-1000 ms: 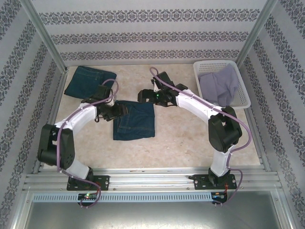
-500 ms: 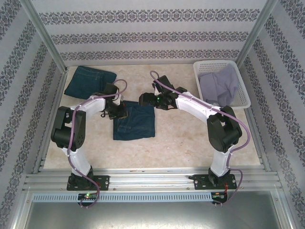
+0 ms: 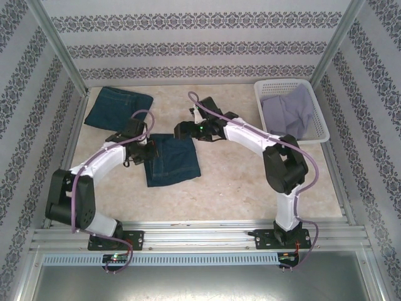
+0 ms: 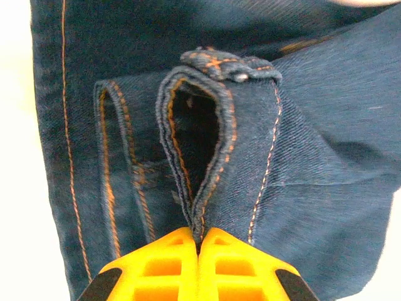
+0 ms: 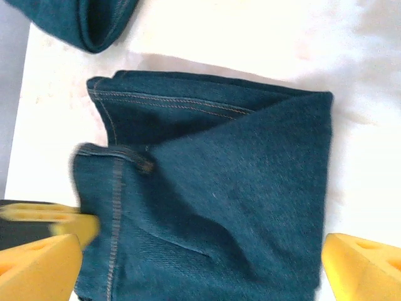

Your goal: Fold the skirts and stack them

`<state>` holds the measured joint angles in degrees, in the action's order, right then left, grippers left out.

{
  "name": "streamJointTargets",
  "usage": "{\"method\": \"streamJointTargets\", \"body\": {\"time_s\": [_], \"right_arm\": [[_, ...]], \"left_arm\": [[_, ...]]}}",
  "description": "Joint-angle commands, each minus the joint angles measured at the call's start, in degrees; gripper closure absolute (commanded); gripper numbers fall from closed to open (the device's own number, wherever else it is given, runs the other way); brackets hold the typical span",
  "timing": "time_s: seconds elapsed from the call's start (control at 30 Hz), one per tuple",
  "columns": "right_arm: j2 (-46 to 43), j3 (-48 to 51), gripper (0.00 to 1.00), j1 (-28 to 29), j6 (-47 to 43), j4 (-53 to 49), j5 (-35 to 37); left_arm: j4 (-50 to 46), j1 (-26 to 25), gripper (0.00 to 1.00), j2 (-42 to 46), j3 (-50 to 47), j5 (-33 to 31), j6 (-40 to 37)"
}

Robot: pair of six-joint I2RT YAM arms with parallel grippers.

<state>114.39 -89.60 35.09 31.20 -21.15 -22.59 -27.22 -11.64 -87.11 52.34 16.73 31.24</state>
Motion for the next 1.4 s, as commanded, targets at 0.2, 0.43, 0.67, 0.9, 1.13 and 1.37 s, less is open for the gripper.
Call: {"method": "streamJointTargets", "body": {"time_s": [0.2, 0.43, 0.67, 0.9, 1.13, 1.37], "right_arm": [[14.0, -10.3, 0.03, 1.6, -1.6, -0.4, -6.9], [4.3, 10.8, 0.03, 2.6, 19.1, 19.1, -4.7], [-11.9, 27.7, 0.02, 6.8, 28.4, 29.3, 14.6], [-23.8, 34.0, 0.03, -0.1, 9.9, 15.7, 21.9], [-19.1, 33.9, 0.20, -10.8, 11.6, 12.6, -0.3], [-10.2, 27.8, 0.26, -10.5, 6.4, 11.6, -5.0]], "left_arm": [[4.1, 0.4, 1.00, -10.4, -3.5, -6.8, 0.5], [7.3, 0.5, 1.00, -18.0, 3.5, -7.4, -4.3], [-1.0, -3.7, 0.87, -31.0, 30.5, -6.9, -12.7], [-7.5, -3.6, 0.29, -20.9, 31.3, -12.1, -8.7], [-4.2, -3.6, 0.16, 1.4, 8.3, -4.7, 4.6], [9.9, -4.1, 0.20, 5.9, -7.7, 8.5, 14.2]]}}
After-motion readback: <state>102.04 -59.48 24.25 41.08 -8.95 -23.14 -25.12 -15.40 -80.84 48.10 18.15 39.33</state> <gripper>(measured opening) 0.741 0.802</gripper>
